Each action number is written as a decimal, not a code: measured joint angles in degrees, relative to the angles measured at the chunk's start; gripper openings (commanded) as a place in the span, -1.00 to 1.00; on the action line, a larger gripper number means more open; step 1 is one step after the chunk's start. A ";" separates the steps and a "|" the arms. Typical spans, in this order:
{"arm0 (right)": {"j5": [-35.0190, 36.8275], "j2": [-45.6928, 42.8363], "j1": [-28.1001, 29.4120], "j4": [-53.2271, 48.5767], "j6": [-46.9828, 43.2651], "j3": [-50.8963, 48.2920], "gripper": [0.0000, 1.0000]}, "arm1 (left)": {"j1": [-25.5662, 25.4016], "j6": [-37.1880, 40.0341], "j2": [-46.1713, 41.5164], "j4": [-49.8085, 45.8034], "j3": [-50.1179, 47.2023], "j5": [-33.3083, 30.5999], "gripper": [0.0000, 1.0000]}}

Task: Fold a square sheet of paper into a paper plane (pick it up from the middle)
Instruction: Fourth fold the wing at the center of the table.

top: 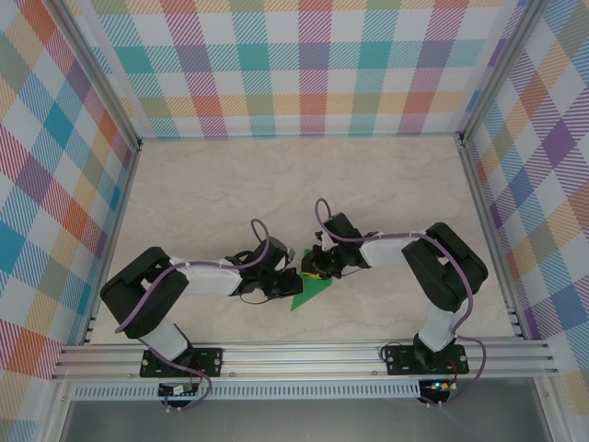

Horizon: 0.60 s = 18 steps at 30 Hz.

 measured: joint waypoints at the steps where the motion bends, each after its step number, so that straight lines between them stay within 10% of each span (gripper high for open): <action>1: -0.04 0.00 0.00 0.00 0.00 0.02 -0.58 | -0.02 -0.09 0.00 0.02 -0.04 -0.15 -0.86; 18: 3.21 -7.91 -1.16 -7.72 -1.14 1.11 -0.68 | -0.11 -1.99 -0.81 4.39 -2.99 -1.05 -0.97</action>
